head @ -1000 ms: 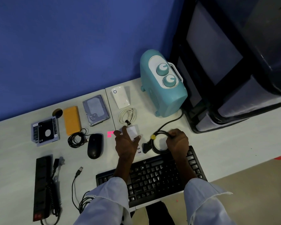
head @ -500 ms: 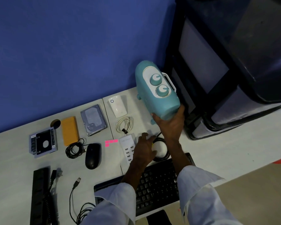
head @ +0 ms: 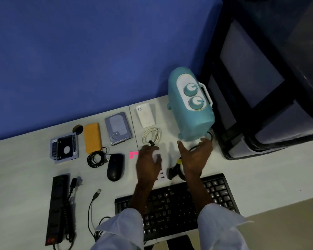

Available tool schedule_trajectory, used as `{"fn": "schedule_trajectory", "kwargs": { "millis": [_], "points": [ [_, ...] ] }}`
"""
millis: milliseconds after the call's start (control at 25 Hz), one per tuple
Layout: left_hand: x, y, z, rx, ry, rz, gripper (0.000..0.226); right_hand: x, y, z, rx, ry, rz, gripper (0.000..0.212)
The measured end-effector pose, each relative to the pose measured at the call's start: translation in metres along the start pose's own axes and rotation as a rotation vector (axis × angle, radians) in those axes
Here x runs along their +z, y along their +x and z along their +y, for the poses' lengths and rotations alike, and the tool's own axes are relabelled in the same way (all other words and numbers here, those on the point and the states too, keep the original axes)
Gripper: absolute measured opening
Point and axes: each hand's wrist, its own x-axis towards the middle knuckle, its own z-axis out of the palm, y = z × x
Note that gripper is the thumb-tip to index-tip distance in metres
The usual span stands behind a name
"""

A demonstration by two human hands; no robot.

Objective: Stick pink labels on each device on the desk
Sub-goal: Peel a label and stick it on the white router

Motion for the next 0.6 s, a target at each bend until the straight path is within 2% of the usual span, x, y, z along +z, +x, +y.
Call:
{"fn": "schedule_trajectory", "kwargs": {
  "millis": [80,120,200,320,440,520,600],
  "points": [
    [-0.021,0.008,-0.036,-0.089,0.082,0.107,0.028,0.014,-0.031,0.007,-0.045,0.042,-0.111,0.057],
    [-0.028,0.012,-0.055,-0.122,0.136,0.087,0.036,0.023,-0.046,0.009,-0.093,0.062,-0.203,0.045],
    [-0.033,0.016,-0.086,-0.108,0.274,-0.060,0.058,0.040,-0.071,0.006,-0.155,0.041,-0.399,0.031],
    [-0.037,0.019,-0.101,-0.050,0.397,-0.245,0.075,0.064,-0.101,0.000,-0.253,-0.052,-0.580,0.025],
    [-0.041,0.027,-0.095,-0.005,0.471,-0.313,0.074,0.079,-0.117,0.000,-0.261,-0.112,-0.694,0.032],
    [-0.043,0.034,-0.095,-0.024,0.464,-0.332,0.073,0.086,-0.123,0.004,-0.239,-0.152,-0.710,0.038],
    [-0.048,0.038,-0.094,-0.034,0.417,-0.325,0.071,0.090,-0.129,0.010,-0.255,-0.200,-0.687,0.034]
  ]
}}
